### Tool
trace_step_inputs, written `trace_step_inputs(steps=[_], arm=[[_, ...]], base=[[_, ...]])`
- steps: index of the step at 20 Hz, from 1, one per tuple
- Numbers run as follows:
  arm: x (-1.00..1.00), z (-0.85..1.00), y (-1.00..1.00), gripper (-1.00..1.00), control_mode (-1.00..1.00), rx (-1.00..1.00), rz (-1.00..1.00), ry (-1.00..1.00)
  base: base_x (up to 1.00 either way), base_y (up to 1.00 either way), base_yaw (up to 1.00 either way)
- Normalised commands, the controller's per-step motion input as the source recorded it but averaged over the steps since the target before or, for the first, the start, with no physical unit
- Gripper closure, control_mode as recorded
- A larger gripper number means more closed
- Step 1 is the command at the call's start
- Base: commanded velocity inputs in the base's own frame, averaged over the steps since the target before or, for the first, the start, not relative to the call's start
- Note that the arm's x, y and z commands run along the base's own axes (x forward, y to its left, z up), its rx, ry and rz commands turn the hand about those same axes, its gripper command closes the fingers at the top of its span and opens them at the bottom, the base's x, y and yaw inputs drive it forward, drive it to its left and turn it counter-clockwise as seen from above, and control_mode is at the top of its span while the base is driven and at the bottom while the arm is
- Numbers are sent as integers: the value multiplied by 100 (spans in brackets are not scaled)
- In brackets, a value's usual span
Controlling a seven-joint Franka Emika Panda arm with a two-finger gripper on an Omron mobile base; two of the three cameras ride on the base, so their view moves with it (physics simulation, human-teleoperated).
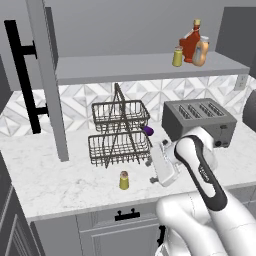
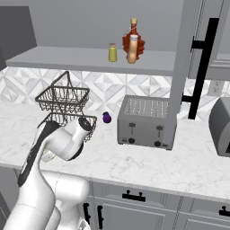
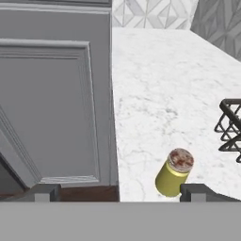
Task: Put the shaker and condiment bottle from the counter next to their counterparts in the cabinet.
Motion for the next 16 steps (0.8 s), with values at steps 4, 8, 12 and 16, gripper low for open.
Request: trace_step_inputs(steps=[4,8,12,16], arm=[[31,-16,3,-100,-100,4,0,0],[20,-28,10,-100,-100,0,0,0],[10,-32,11,-100,-100,0,0,0],[9,-27,9,-100,-100,0,0,0]], base=[[0,0,0],[0,0,0],[0,0,0],[0,0,0]])
